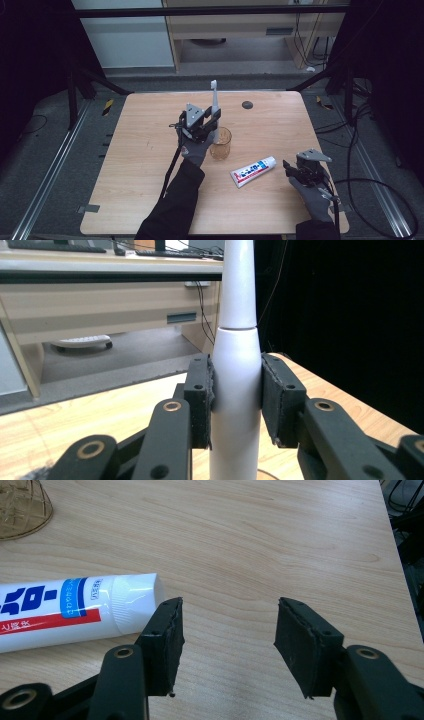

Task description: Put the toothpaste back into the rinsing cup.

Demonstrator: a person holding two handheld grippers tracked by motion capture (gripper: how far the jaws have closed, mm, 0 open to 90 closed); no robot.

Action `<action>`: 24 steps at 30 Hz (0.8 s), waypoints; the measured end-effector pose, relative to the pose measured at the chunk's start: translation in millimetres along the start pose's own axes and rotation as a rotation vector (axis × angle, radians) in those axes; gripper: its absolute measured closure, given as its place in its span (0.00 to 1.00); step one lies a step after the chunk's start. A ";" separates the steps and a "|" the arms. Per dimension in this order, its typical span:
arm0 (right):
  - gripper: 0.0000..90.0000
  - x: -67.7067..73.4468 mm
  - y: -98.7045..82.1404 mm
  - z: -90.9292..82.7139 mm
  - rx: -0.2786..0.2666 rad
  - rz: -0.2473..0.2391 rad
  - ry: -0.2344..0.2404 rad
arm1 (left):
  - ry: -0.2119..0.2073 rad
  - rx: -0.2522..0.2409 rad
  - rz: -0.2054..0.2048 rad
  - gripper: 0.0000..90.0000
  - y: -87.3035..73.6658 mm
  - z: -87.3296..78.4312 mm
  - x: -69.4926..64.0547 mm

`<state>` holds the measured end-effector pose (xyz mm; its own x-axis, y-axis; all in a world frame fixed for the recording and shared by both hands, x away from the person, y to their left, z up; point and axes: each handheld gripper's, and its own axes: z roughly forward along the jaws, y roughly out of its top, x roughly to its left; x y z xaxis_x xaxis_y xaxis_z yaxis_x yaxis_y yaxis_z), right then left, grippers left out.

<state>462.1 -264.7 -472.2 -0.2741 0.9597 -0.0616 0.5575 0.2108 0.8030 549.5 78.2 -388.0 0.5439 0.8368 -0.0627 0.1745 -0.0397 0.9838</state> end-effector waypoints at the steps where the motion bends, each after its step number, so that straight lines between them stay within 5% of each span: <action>1: 0.50 -0.2 -0.1 0.0 -0.001 -0.003 -0.001 | -0.002 0.001 -0.002 0.75 -2.2 0.0 0.4; 24: 0.50 0.3 -0.2 0.5 0.002 -0.005 -0.004 | -0.001 0.026 0.005 0.75 -35.8 -0.9 0.9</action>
<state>462.3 -264.3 -472.7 -0.2737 0.9594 -0.0678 0.5576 0.2157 0.8016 543.0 80.9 -423.2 0.5458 0.8359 -0.0579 0.1933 -0.0583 0.9794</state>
